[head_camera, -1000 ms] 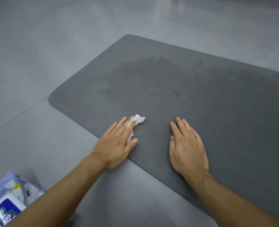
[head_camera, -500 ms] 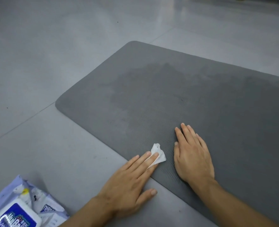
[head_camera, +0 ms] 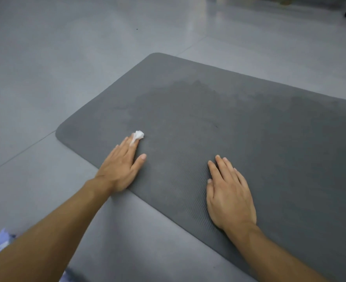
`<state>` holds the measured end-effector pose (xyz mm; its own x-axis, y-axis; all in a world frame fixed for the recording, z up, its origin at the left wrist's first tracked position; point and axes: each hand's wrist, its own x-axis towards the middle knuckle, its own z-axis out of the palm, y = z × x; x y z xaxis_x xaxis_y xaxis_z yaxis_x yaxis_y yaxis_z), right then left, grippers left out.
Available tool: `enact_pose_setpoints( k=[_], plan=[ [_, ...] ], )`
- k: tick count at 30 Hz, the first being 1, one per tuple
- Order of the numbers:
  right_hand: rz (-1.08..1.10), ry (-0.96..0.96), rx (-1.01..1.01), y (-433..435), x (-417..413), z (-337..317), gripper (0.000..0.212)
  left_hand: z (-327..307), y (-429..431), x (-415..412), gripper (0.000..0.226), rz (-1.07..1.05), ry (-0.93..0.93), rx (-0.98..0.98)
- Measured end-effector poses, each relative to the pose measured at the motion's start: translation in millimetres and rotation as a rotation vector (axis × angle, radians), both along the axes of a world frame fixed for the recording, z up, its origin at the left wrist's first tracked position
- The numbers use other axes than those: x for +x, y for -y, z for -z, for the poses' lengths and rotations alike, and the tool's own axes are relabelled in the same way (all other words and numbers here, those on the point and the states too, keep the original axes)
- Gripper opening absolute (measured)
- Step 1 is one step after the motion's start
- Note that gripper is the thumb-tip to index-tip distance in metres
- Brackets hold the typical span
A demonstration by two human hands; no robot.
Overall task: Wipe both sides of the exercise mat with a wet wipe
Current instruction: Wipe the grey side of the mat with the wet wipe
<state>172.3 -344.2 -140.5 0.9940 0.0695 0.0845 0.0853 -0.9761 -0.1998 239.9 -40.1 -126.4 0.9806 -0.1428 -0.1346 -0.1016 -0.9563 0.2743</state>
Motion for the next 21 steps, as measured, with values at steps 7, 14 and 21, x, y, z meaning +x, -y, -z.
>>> enact_pose_setpoints(
  k=[7,14,21],
  plan=[
    [-0.003,-0.003,0.008,0,1,0,0.058,-5,74,-97,0.074,0.469,0.05,-0.006],
    [-0.003,-0.007,0.013,-1,1,1,0.059,-14,47,-92,0.067,0.44,0.005,-0.073],
    [-0.004,-0.014,0.003,0,1,1,0.059,-2,-50,5,0.087,-0.037,-0.013,0.033]
  ],
)
